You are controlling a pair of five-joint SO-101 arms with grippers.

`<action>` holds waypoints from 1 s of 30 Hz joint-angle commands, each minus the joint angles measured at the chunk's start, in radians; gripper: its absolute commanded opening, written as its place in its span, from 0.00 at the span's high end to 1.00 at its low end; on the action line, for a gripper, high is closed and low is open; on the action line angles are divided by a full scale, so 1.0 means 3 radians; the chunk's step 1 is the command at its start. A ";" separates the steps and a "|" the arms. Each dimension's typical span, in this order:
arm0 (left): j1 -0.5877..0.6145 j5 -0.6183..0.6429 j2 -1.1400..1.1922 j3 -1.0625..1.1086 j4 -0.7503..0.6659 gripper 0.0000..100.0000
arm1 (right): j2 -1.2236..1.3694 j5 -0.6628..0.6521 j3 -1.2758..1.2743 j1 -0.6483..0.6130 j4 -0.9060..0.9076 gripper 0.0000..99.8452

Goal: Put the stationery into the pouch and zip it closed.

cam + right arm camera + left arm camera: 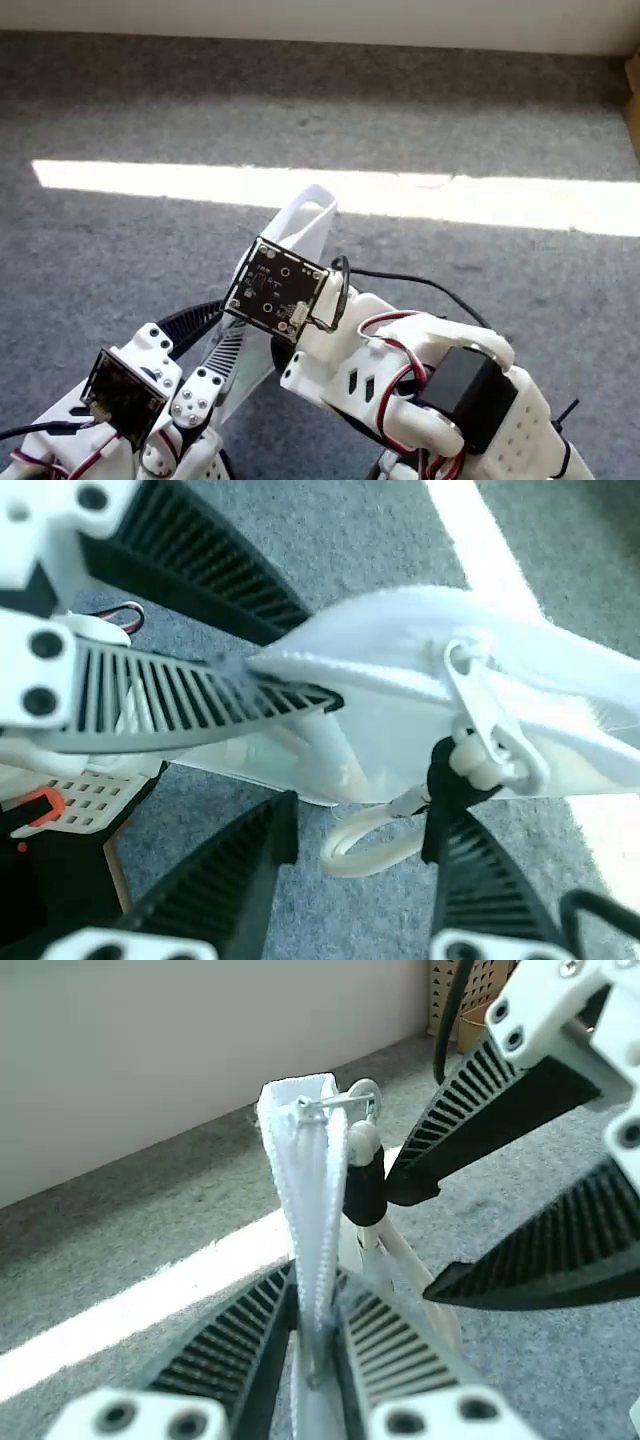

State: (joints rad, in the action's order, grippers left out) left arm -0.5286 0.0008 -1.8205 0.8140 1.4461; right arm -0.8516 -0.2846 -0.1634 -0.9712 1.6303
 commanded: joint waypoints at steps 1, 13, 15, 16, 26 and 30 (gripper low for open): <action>0.0043 0.0000 -0.0003 -0.0171 -0.0020 1.00 | -0.0033 0.0031 0.0146 -0.0008 -0.0233 0.80; 0.0049 0.0000 -0.0003 -0.0171 -0.0005 1.00 | -0.0033 0.0015 0.0146 0.0473 -0.0391 0.81; 0.0049 0.0000 -0.0003 -0.0171 -0.0005 1.00 | -0.0028 0.0010 0.0141 0.0529 -0.0233 0.81; 0.0049 0.0000 -0.0003 -0.0171 -0.0005 1.00 | -0.0028 0.0010 0.0141 0.0524 -0.0161 0.81; 0.0043 0.0000 -0.0003 -0.0171 -0.0015 1.00 | -0.0028 0.0026 0.0136 0.0524 -0.0315 0.81; 0.0043 0.0000 -0.0003 -0.0171 -0.0015 1.00 | -0.0028 0.0031 0.0136 0.0519 -0.0391 0.81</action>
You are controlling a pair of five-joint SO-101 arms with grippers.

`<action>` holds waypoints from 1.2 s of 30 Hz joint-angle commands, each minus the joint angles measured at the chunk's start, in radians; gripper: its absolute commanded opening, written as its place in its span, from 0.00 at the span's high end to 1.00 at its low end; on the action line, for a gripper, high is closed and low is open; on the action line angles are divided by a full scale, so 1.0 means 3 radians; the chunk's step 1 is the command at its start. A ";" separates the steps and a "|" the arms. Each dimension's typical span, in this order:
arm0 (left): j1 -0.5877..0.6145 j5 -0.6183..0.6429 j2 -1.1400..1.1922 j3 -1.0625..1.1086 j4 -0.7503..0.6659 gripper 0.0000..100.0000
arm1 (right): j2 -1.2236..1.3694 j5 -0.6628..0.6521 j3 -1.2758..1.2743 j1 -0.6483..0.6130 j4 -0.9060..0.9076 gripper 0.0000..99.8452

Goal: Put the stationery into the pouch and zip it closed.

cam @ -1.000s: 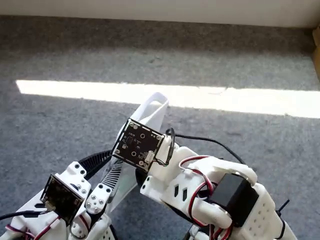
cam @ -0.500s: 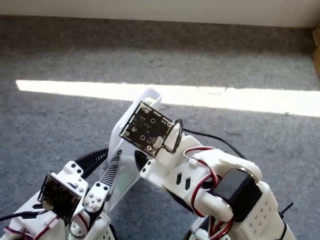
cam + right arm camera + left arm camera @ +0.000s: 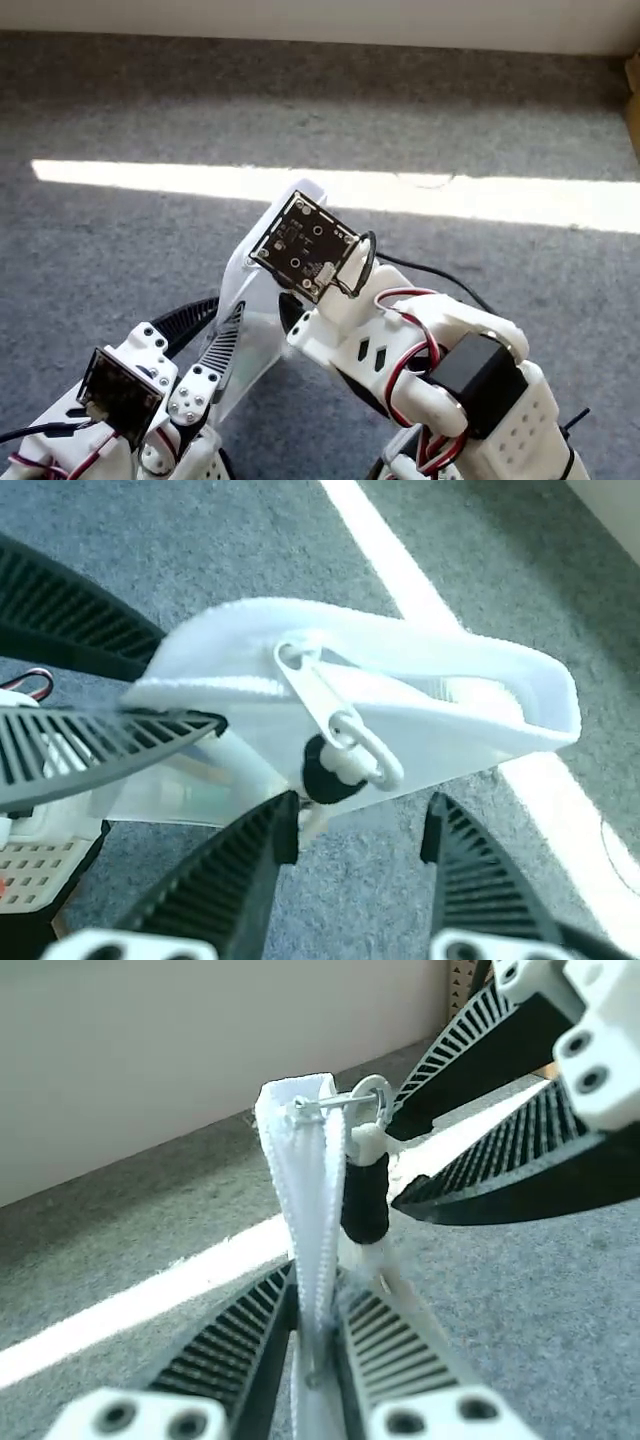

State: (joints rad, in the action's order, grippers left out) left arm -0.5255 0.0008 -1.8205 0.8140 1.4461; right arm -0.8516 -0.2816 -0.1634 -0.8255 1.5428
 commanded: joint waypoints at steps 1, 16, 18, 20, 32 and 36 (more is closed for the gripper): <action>0.0033 0.0000 -0.0003 -0.0171 -0.0015 1.00 | -0.0028 0.0020 0.0136 0.0028 -0.0084 0.81; 0.0038 0.0000 -0.0003 -0.0171 0.0000 1.00 | -0.0028 0.0020 -0.0120 -0.0182 -0.0448 0.81; 0.0038 -0.0005 -0.0003 -0.0171 0.0000 1.00 | -0.0028 0.0020 -0.0146 -0.0192 -0.0468 0.81; 0.0038 -0.0005 -0.0003 -0.0171 0.0000 1.00 | -0.0028 0.0020 -0.0146 -0.0202 -0.0473 0.81; 0.0038 -0.0005 -0.0003 -0.0171 0.0005 1.00 | -0.0028 0.0000 -0.0136 -0.0151 -0.0601 0.98; 0.0038 -0.0005 -0.0003 -0.0182 -0.0005 1.00 | -0.0028 0.0000 -0.0130 0.0054 -0.0596 0.99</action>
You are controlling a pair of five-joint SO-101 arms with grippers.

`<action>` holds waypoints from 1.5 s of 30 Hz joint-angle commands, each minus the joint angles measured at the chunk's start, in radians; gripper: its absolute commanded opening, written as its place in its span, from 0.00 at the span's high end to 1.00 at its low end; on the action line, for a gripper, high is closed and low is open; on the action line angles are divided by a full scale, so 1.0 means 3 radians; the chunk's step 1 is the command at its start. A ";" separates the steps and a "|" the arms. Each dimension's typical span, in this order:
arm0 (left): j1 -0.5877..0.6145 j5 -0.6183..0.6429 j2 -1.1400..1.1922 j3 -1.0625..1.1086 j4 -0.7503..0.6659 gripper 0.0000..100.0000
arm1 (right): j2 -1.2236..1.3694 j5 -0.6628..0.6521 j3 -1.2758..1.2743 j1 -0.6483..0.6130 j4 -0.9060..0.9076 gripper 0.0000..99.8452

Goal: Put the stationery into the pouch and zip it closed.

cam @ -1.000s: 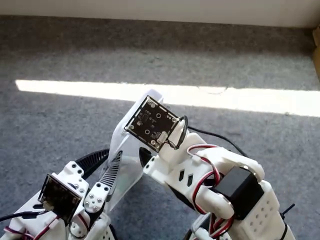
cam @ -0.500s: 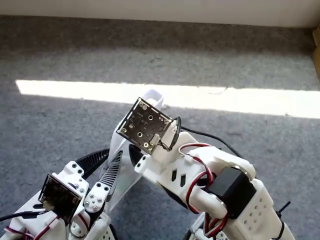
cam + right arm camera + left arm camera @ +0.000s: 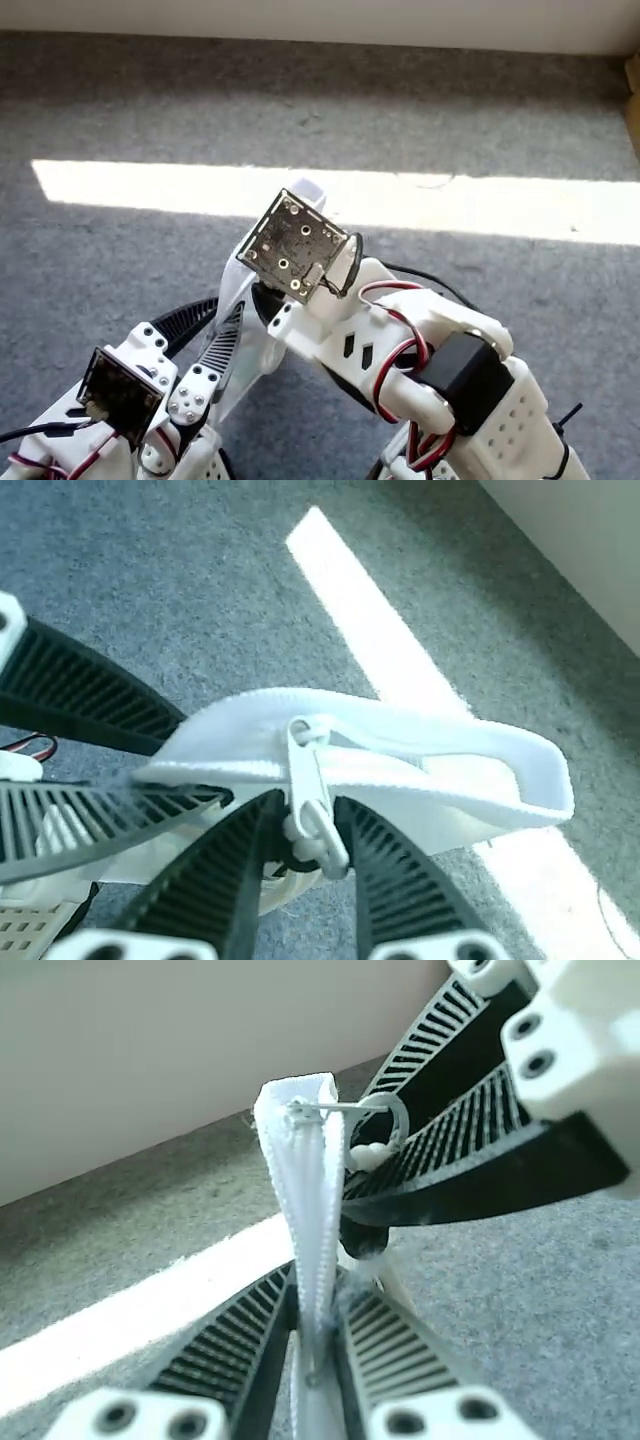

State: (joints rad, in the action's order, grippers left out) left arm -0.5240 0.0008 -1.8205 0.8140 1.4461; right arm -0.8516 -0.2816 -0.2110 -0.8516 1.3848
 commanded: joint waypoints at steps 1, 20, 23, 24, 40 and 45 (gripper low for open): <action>0.0033 -0.0005 -0.0003 -0.0187 -0.0015 0.99 | -0.0028 -0.0005 0.0028 0.0187 -0.0069 0.99; 0.0013 0.0020 0.0018 -0.0212 -0.0118 0.87 | -0.0049 -0.0235 0.0043 -0.0176 0.0401 0.99; 0.0008 0.0020 0.0023 -0.0095 -0.0169 0.87 | -0.0233 -0.0235 0.0038 -0.0187 0.0396 0.99; 0.0008 0.0020 0.0023 -0.0059 -0.0199 0.87 | -0.0315 -0.0235 0.0038 -0.0187 0.0396 0.99; 0.0003 0.0020 0.0003 -0.0248 -0.0215 1.00 | -0.0555 -0.0225 0.0013 0.0627 0.0013 0.99; 0.0003 0.0015 0.0003 -0.0258 -0.0199 1.00 | -0.0570 -0.0210 0.0008 0.1005 -0.0222 0.99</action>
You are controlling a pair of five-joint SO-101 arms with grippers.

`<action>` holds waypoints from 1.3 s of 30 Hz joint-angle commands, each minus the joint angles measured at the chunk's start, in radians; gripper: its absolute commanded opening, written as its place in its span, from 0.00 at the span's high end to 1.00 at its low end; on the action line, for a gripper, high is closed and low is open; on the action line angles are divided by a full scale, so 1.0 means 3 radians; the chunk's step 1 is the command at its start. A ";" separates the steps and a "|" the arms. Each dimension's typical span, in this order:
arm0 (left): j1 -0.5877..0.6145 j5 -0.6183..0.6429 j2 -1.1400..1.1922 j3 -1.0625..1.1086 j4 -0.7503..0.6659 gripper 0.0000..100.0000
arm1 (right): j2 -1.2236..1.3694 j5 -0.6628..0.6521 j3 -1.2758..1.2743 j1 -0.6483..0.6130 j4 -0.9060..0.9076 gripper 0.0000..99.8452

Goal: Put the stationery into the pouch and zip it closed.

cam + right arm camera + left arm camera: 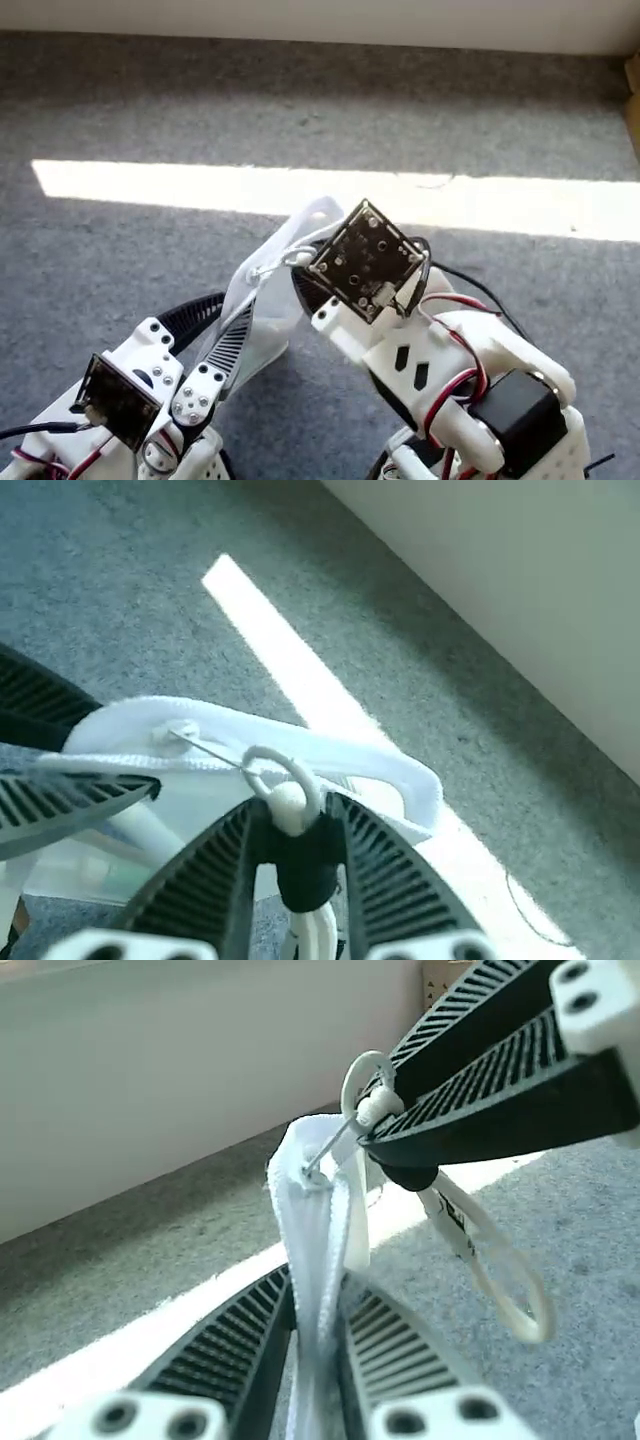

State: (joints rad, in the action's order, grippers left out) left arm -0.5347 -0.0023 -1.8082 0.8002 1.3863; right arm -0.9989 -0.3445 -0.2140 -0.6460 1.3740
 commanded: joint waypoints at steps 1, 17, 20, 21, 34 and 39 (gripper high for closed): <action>0.0038 0.0026 -0.0038 -0.0217 0.0000 1.00 | -0.0069 0.0000 0.0018 0.0355 -0.0187 0.99; 0.0059 0.0026 -0.0038 -0.0269 0.0015 1.00 | -0.0059 -0.0092 -0.0391 0.0949 -0.0586 0.99; 0.0064 0.0026 -0.0038 -0.0309 0.0015 1.00 | -0.0064 -0.0138 -0.0611 0.0979 -0.0713 0.99; 0.0064 0.0026 -0.0038 -0.0315 0.0020 1.00 | -0.0064 -0.0138 -0.0652 0.0985 -0.0724 0.99; 0.0054 0.0015 -0.0038 -0.0299 0.0041 1.00 | -0.0074 -0.0128 -0.0197 0.1097 -0.0621 0.99; 0.0054 0.0015 -0.0038 -0.0309 0.0041 1.00 | -0.0054 -0.0143 -0.0059 0.1102 -0.0652 0.99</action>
State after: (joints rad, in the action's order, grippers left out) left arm -0.5347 -0.0054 -1.8021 0.8017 1.3802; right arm -1.0173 -0.3813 -0.3291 -0.4035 1.1976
